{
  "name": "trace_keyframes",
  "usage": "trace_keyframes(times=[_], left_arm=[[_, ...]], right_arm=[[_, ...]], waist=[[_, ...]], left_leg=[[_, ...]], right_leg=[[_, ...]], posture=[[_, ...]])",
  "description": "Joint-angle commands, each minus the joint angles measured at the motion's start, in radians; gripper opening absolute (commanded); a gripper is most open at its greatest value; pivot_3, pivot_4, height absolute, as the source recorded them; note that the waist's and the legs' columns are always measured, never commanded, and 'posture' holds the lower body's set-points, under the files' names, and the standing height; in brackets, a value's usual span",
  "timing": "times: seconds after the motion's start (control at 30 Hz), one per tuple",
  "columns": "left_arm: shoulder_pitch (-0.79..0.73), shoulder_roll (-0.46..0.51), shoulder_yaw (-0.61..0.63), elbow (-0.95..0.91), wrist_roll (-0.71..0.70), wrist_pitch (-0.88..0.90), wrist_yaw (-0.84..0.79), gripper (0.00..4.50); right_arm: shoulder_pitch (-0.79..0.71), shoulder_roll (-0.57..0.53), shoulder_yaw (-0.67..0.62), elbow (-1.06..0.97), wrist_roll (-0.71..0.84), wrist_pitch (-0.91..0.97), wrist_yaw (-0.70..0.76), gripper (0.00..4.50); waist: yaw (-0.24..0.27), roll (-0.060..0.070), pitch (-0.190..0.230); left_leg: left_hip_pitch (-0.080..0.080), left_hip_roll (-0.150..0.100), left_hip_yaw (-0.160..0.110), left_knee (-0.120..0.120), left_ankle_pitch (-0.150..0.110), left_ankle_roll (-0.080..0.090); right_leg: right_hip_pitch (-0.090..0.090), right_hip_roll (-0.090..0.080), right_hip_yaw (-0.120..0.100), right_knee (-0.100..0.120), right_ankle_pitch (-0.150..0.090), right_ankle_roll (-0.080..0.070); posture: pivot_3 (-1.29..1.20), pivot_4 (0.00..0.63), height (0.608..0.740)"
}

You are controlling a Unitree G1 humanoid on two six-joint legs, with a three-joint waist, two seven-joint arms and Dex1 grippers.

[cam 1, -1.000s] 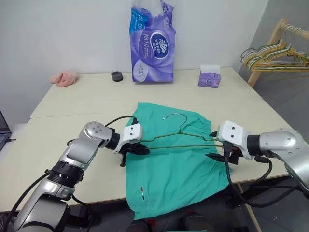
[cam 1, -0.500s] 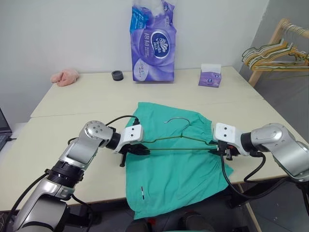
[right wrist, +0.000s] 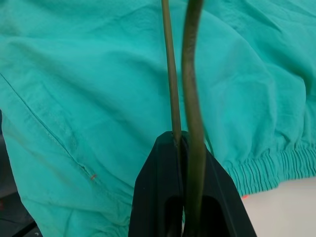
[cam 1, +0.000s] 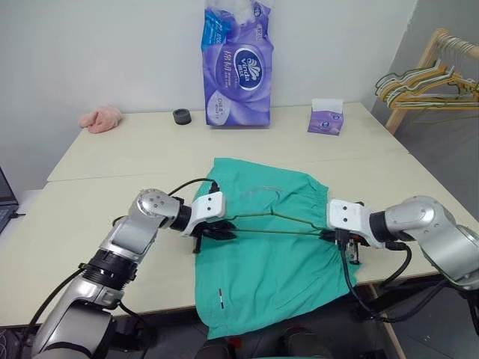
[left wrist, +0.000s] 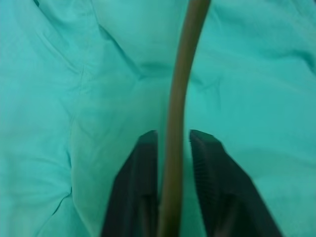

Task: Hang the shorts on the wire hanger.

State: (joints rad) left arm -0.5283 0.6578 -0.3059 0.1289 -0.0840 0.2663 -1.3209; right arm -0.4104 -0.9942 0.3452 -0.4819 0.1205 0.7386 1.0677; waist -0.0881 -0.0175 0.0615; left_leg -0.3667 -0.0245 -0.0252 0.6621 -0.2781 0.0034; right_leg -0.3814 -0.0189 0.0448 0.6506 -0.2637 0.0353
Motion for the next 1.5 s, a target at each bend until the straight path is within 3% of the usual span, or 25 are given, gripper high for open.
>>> trace_keyframes(times=[0.03, 0.1, 0.37, 0.53, 0.9, 1.0, 1.17, 1.5], left_arm=[[-0.016, -0.042, 0.053, -0.017, -0.047, -0.019, 0.047, 2.29], [-0.027, -0.06, 0.096, 0.019, -0.055, -0.05, 0.094, 2.86], [-0.073, -0.066, 0.227, 0.136, -0.123, 0.007, 0.185, 2.86], [-0.106, -0.068, 0.3, 0.236, -0.163, 0.062, 0.232, 2.86], [-0.011, -0.058, 0.225, 0.044, -0.256, 0.19, 0.061, 2.86], [-0.015, -0.054, 0.213, 0.032, -0.256, 0.178, 0.033, 2.86], [-0.061, -0.078, 0.19, 0.055, -0.179, -0.008, 0.058, 2.86], [-0.096, -0.081, 0.193, 0.126, -0.152, -0.114, 0.072, 2.86]], right_arm=[[0.009, 0.0, -0.048, -0.056, 0.025, -0.001, -0.001, 0.0], [0.034, -0.007, -0.08, -0.055, 0.035, 0.01, -0.007, 0.0], [0.196, -0.025, -0.268, -0.074, 0.102, 0.09, -0.053, 0.0], [0.386, 0.035, -0.467, -0.103, 0.156, 0.183, -0.14, 0.0], [0.703, 0.229, -0.84, -0.149, 0.26, 0.372, -0.273, 0.0], [0.732, 0.259, -0.866, -0.148, 0.276, 0.403, -0.304, 0.0], [0.75, 0.282, -0.88, -0.14, 0.305, 0.467, -0.342, 0.0], [0.753, 0.209, -0.815, -0.145, 0.355, 0.501, -0.341, 0.0]], waist=[[0.0, 0.0, 0.0], [0.002, 0.0, 0.0], [0.003, -0.001, 0.0], [0.004, -0.002, 0.001], [0.0, -0.002, 0.001], [-0.003, -0.001, 0.001], [-0.008, -0.001, 0.001], [-0.01, -0.001, 0.003]], left_leg=[[0.0, 0.0, 0.0, 0.0, 0.0, 0.0], [0.0, 0.0, 0.0, 0.0, 0.0, 0.0], [0.0, 0.0, 0.0, 0.0, 0.0, 0.0], [0.0, 0.0, -0.001, 0.0, 0.0, 0.0], [0.0, 0.0, 0.0, 0.0, -0.001, -0.001], [0.001, 0.0, 0.0, 0.0, -0.001, -0.001], [0.001, 0.0, 0.001, 0.0, -0.001, -0.001], [0.001, 0.0, 0.001, 0.0, -0.001, -0.001]], right_leg=[[0.0, 0.0, 0.0, 0.0, 0.0, 0.0], [0.0, 0.0, 0.0, 0.0, 0.0, -0.001], [0.0, 0.0, -0.001, 0.0, 0.001, -0.002], [0.0, 0.0, -0.001, 0.001, 0.001, -0.002], [0.001, 0.0, 0.0, 0.001, 0.001, -0.001], [0.001, 0.0, 0.001, 0.001, 0.0, 0.001], [0.002, 0.0, 0.001, 0.001, 0.0, 0.001], [0.002, 0.001, 0.001, 0.0, 0.0, 0.002]], posture=[[-0.16, 0.033, 0.74], [-0.16, 0.032, 0.74], [-0.16, 0.032, 0.74], [-0.18, 0.035, 0.74], [-0.22, 0.048, 0.74], [-0.22, 0.049, 0.74], [-0.21, 0.05, 0.74], [-0.2, 0.053, 0.74]])
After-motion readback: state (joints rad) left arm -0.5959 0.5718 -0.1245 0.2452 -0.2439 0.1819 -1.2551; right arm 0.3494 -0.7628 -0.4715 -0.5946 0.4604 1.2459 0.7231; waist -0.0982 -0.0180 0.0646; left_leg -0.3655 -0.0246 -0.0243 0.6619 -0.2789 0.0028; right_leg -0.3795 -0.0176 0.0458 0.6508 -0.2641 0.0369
